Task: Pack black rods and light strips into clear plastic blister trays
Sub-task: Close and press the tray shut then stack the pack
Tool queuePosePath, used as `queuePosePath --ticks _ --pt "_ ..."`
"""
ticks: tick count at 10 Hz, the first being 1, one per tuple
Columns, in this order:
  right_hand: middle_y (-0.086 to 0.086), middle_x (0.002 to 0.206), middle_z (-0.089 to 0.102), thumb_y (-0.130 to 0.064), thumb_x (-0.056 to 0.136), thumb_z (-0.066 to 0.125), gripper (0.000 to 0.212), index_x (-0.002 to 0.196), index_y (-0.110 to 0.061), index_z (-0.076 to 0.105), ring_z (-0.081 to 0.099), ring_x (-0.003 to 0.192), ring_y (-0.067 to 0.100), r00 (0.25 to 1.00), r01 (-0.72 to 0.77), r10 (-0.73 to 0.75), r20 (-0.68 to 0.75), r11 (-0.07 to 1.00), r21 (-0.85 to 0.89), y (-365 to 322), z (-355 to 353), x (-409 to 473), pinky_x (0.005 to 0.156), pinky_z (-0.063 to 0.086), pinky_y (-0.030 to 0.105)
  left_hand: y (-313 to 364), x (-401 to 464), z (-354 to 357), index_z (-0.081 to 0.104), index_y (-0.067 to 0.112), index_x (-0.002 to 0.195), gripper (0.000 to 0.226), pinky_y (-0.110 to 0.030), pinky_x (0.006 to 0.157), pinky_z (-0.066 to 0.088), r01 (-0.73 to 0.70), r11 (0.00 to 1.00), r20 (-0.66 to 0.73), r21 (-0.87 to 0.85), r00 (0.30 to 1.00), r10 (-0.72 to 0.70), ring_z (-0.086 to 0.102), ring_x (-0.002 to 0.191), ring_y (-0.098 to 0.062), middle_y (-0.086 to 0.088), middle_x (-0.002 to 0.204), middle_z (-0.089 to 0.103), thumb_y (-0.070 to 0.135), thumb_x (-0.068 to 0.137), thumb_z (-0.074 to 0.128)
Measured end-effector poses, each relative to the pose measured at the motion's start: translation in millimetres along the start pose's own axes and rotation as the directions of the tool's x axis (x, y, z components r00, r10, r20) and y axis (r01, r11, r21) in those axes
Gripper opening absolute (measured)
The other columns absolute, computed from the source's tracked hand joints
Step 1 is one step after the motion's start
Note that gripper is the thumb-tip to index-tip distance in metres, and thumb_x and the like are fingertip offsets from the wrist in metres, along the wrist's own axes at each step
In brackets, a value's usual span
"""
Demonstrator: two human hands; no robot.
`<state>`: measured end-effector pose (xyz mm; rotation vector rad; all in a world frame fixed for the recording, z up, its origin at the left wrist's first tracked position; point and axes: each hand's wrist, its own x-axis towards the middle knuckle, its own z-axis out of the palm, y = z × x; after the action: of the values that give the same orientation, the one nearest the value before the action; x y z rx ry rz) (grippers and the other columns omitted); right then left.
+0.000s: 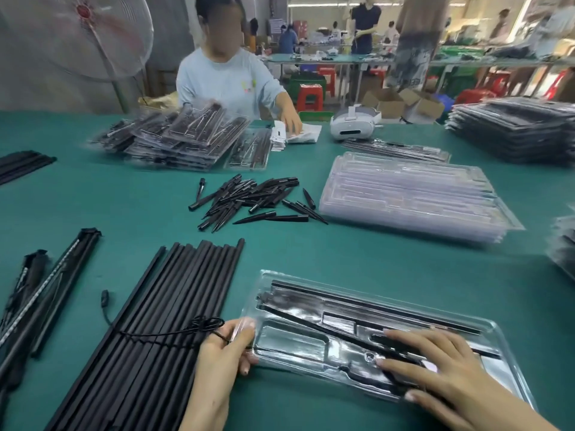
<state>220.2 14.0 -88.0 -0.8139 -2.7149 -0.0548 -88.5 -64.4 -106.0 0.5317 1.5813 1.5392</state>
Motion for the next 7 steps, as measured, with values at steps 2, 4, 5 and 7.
queuePosePath --ticks 2,4,5,7 --pt "-0.011 0.134 0.052 -0.048 0.100 0.022 0.037 0.107 -0.046 0.058 0.039 0.115 0.001 0.997 -0.082 0.082 0.008 0.996 0.027 -7.1 -0.8 14.7 0.091 0.029 0.032 -1.1 0.4 3.4 0.068 0.009 0.088 0.011 -0.013 0.036 0.031 0.006 1.000 -0.029 0.013 1.000 -0.005 0.040 0.034 -0.008 -0.005 0.047 0.055 0.001 0.089 0.059" --pt "-0.013 0.130 0.057 -0.048 0.101 0.019 0.038 0.098 -0.044 0.056 0.044 0.110 0.006 0.998 -0.050 0.048 -0.027 0.997 -0.058 -9.7 8.0 21.7 0.092 0.030 0.036 -0.6 -2.2 5.1 0.069 0.003 0.089 0.010 -0.011 0.035 0.030 -0.001 0.999 -0.054 0.039 0.999 0.004 0.041 0.031 -0.006 -0.007 0.049 0.053 -0.002 0.088 0.060" --pt "-0.014 0.129 0.058 -0.048 0.101 0.018 0.042 0.095 -0.042 0.060 0.044 0.110 0.005 0.999 -0.038 0.037 -0.022 0.998 -0.050 -10.1 11.1 22.8 0.092 0.031 0.034 0.4 -10.9 1.5 0.063 -0.005 0.107 0.019 -0.012 0.035 0.035 -0.010 0.996 0.020 -0.086 1.000 0.012 0.046 0.037 -0.008 -0.010 0.063 0.060 -0.007 0.089 0.056" --pt "-0.016 0.132 0.055 -0.049 0.097 0.034 0.031 0.106 -0.043 0.063 0.043 0.118 -0.001 0.998 -0.055 0.057 -0.016 0.993 0.107 -3.7 12.1 20.8 0.095 0.032 0.030 30.3 -49.2 -26.0 0.045 -0.036 0.086 0.057 -0.035 0.094 0.051 0.143 0.973 0.087 -0.181 0.988 -0.129 0.060 0.100 -0.047 -0.041 0.124 0.045 -0.004 0.101 0.001"
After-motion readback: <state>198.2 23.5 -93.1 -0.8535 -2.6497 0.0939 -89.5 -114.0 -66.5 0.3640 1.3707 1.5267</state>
